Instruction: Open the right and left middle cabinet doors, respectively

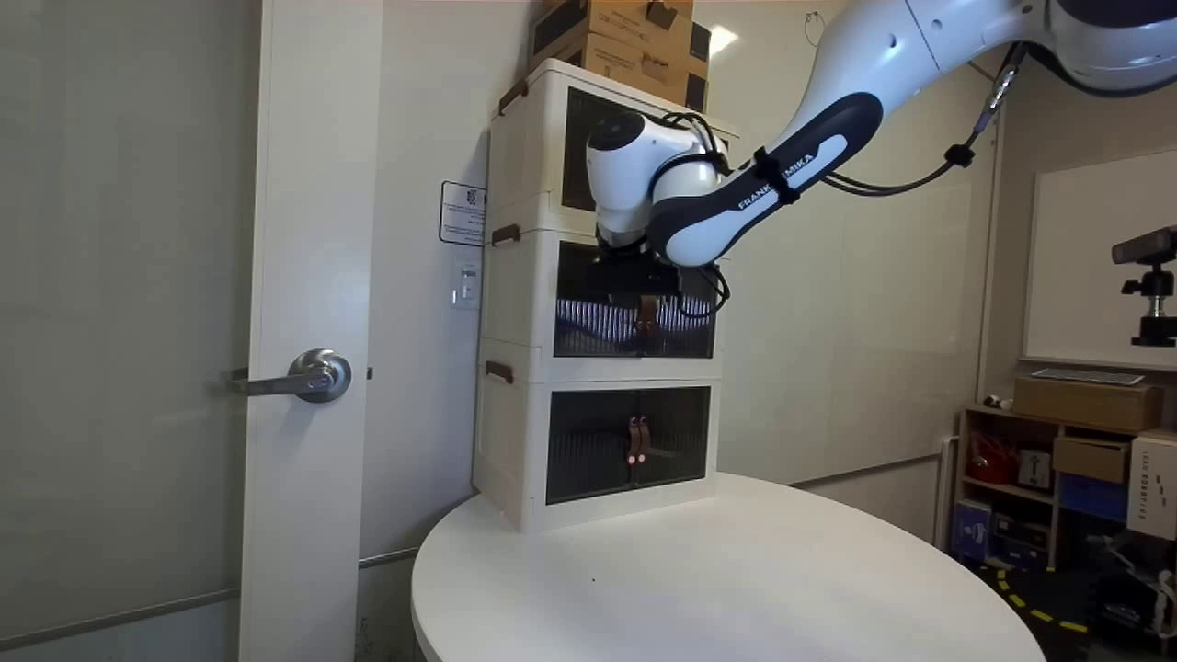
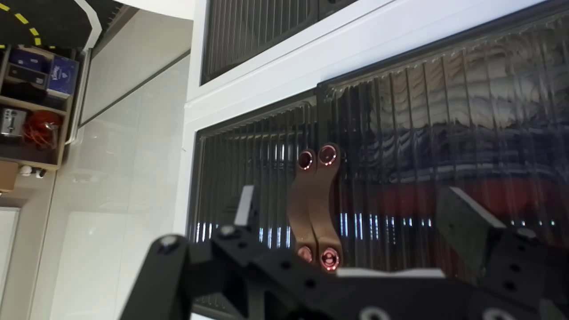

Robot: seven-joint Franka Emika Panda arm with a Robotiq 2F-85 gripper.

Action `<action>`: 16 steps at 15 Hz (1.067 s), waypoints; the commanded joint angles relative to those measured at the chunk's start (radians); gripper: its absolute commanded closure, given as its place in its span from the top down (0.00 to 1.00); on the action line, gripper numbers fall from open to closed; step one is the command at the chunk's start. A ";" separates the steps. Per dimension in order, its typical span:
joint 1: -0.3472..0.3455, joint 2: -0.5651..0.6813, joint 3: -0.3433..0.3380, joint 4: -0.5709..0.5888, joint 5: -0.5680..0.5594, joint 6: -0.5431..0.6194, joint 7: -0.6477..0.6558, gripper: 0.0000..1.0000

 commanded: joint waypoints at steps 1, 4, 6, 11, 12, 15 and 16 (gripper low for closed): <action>-0.078 -0.035 0.041 -0.049 0.001 0.162 -0.013 1.00; -0.158 -0.049 0.031 -0.082 0.004 0.419 -0.025 1.00; -0.228 -0.054 0.036 -0.104 0.039 0.573 -0.057 1.00; -0.496 -0.096 0.257 -0.240 0.387 0.753 -0.395 1.00; -0.573 -0.101 0.347 -0.266 0.440 0.761 -0.474 1.00; -0.761 -0.088 0.581 -0.286 0.569 0.698 -0.709 1.00; -0.821 -0.081 0.647 -0.277 0.605 0.661 -0.783 1.00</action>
